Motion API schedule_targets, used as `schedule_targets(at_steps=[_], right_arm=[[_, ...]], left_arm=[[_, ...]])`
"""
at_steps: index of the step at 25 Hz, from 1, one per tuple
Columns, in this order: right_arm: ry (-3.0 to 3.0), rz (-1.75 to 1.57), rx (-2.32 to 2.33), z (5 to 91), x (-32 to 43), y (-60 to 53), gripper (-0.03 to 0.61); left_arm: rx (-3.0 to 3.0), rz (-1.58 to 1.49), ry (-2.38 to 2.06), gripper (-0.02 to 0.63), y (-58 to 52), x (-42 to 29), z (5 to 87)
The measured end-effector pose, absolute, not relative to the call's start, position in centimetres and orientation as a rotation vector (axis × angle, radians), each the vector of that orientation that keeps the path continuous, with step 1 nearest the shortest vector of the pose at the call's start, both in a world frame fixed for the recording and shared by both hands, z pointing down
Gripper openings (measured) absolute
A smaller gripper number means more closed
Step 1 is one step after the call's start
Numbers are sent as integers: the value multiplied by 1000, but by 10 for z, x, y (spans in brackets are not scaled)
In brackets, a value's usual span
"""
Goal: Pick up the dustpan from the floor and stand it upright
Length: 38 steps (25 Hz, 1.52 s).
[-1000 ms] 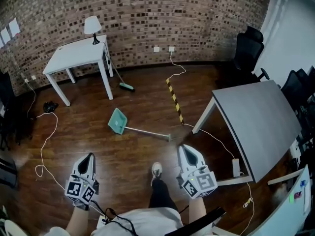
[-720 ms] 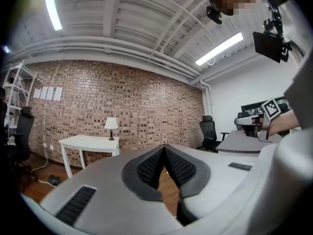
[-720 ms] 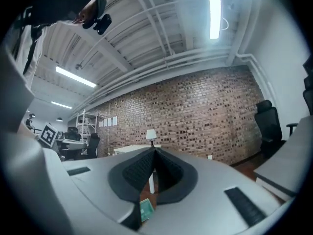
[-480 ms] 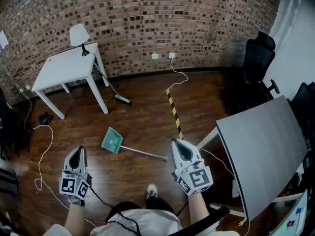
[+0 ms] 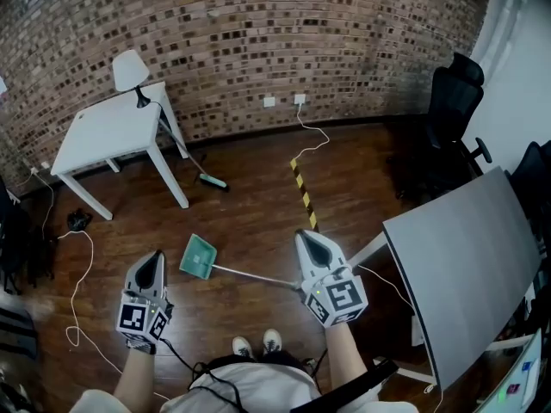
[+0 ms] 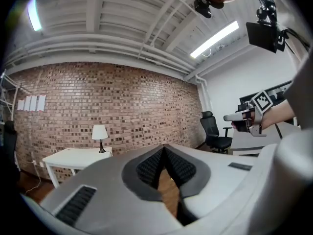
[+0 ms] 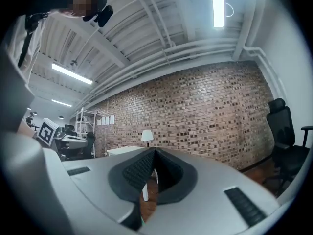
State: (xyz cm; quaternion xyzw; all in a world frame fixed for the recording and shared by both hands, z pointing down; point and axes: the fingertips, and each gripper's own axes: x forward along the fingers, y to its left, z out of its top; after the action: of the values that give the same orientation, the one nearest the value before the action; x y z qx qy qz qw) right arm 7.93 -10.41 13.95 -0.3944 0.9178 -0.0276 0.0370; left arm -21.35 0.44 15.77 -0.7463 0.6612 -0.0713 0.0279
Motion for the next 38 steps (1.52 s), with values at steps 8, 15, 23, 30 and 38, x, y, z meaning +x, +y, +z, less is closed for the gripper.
schedule_targets(at_steps=[8, 15, 23, 30, 38], right_arm=[[2845, 4, -1226, 153, 54, -123, -5], [2855, -18, -1268, 201, 60, -125, 15], [3023, -225, -1292, 341, 68, -135, 213], [3089, -483, -1358, 500, 99, -167, 243], [3210, -641, -1360, 709, 128, -182, 260]], left_arm=[[-2399, -231, 1960, -6, -23, -214, 171], [-2497, -240, 1939, 2, -36, -210, 222], [-2637, -275, 1961, 81, -69, -169, 323], [-2700, -446, 2036, 97, -126, -126, 458], [-2827, -557, 2016, 110, -151, -104, 638]])
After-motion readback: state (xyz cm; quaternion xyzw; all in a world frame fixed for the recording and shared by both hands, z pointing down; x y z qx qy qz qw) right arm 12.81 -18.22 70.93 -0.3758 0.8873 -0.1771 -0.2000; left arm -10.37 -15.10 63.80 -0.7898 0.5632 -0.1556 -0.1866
